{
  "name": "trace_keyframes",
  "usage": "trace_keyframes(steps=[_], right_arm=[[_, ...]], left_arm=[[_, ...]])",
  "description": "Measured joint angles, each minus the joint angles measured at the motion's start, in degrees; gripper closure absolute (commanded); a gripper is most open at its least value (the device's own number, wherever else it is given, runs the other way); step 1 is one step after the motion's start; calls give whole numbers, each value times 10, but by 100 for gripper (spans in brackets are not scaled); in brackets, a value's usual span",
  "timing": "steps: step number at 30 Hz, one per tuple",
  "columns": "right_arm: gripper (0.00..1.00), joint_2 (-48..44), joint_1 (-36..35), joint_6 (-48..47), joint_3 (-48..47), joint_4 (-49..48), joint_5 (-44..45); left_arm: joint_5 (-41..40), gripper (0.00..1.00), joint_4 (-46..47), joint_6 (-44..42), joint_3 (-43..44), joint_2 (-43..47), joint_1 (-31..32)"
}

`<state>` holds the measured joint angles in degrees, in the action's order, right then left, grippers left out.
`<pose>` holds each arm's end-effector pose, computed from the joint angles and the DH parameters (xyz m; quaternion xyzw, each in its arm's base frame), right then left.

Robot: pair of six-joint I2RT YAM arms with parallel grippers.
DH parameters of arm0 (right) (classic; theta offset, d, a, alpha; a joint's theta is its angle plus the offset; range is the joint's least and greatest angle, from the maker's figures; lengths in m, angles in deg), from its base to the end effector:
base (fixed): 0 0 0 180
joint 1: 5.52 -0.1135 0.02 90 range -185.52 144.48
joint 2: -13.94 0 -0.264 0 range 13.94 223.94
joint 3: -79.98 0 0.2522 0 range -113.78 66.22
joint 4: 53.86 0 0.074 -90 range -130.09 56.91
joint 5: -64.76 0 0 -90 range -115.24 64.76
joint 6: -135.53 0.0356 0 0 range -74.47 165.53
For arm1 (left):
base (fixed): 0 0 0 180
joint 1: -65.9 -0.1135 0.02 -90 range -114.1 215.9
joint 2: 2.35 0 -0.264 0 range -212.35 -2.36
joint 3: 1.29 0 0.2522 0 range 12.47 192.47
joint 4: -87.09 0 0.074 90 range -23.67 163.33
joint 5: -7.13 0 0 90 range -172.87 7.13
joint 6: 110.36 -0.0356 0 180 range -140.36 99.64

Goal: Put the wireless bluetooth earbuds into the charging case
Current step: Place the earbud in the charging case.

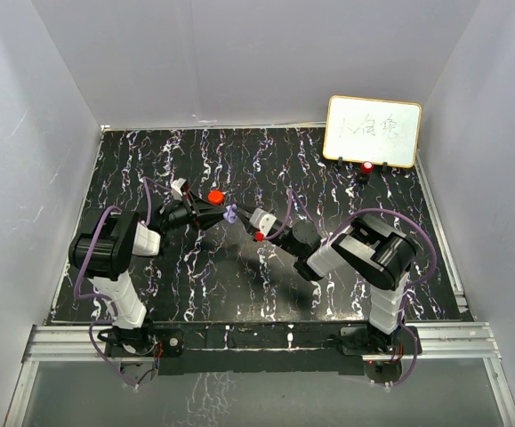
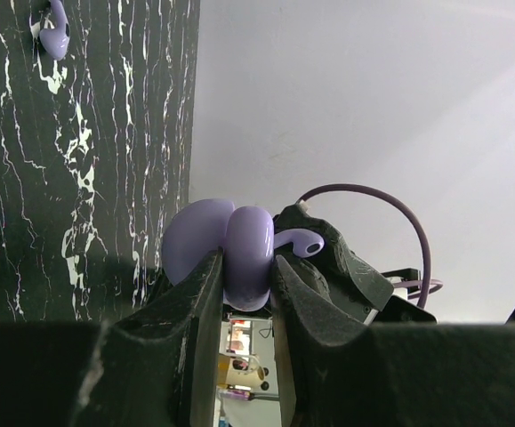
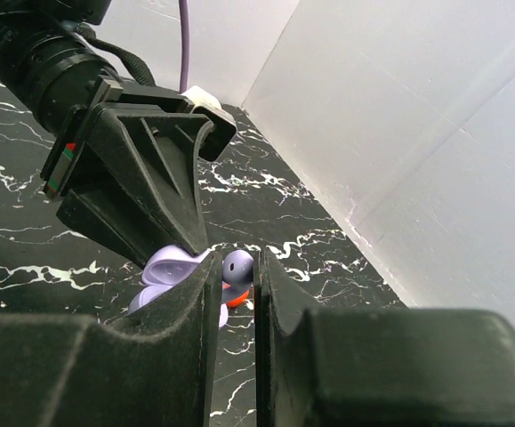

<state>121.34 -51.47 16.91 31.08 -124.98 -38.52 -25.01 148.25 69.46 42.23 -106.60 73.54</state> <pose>0.2283 0.2477 0.1741 -0.4479 0.4393 0.1883 0.7556 0.2945 -0.0699 0.1501 -0.1465 0.6903 -0.6917 0.1536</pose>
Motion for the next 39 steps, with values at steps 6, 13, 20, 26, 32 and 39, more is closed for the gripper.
trace_keyframes(steps=[6, 13, 20, 26, 32, 39], right_arm=[[100, 0, 0, 0, 0, 0, -3], [100, 2, 0, -3, 0, 0, -4], [100, 10, 0, -7, 0, 0, -4], [100, 11, 0, -11, 0, 0, -4], [100, 11, 0, -13, 0, 0, -4], [100, 11, 0, -15, 0, 0, -6]], left_arm=[[0, 100, -7, -3, 7, 4, 0], [0, 100, -17, -6, 7, 11, 1], [0, 100, -26, -9, 8, 13, 4], [0, 100, -31, -13, 10, 18, 6], [0, 100, -33, -14, 10, 20, 7], [0, 100, -35, -14, 13, 21, 7]])
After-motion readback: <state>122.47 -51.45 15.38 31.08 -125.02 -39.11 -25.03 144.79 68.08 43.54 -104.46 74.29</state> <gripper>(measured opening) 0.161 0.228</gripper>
